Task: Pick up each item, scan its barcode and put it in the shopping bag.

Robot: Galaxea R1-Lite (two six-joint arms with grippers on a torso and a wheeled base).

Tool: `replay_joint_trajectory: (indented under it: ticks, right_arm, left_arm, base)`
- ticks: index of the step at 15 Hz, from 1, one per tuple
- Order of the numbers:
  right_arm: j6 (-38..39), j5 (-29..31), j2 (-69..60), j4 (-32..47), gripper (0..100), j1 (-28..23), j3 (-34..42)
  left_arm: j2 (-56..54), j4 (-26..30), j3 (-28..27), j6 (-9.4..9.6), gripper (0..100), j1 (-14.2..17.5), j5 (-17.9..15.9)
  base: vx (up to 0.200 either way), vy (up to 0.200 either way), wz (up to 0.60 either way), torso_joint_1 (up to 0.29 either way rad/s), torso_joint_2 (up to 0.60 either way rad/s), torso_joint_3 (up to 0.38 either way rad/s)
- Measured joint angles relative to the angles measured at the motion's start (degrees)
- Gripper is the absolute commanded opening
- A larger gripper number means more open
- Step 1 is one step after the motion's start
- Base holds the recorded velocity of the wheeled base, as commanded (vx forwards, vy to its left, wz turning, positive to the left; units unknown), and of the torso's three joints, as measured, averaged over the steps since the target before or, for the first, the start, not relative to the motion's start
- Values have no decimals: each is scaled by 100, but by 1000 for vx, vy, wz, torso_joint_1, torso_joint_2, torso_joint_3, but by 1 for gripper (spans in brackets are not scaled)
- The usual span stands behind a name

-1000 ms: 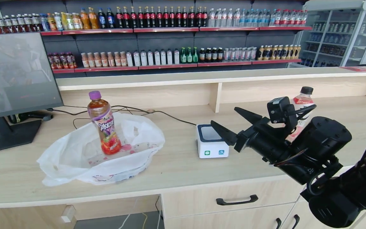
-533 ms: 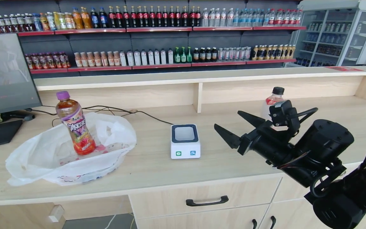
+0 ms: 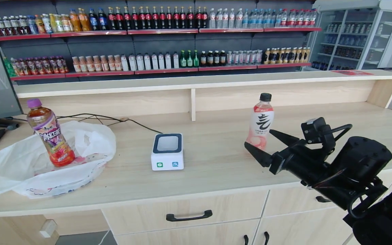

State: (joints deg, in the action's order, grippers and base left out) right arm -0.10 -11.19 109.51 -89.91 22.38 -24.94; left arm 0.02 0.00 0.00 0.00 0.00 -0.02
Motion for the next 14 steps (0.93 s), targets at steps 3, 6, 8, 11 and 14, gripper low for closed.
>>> replay_joint_trajectory:
  ticks: [3, 6, 8, 11, 14]
  right_arm:
    - [-41, -2, -80, 0, 100, -500, 367]
    - [-94, -13, 48, -6, 100, -941, 207]
    - [-102, -11, 204, -4, 100, -1053, 26]
    - [-132, -11, 433, -1, 100, -1167, -155]
    - [-132, -7, 684, -4, 100, -1204, -471]
  left_arm:
    - [0, 0, 0, 0, 100, 0, 2]
    - [0, 0, 0, 0, 100, -2, 2]
    - [0, 0, 0, 0, 100, 0, 0]
    - [0, 0, 0, 0, 100, 0, 0]
    - [0, 0, 0, 0, 100, 0, 2]
  base:
    - [0, 0, 0, 0, 0, 0]
    - [0, 0, 0, 0, 0, 0]
    - [0, 0, 0, 0, 0, 0]
    - [0, 0, 0, 0, 0, 0]
    - [0, 0, 0, 0, 0, 0]
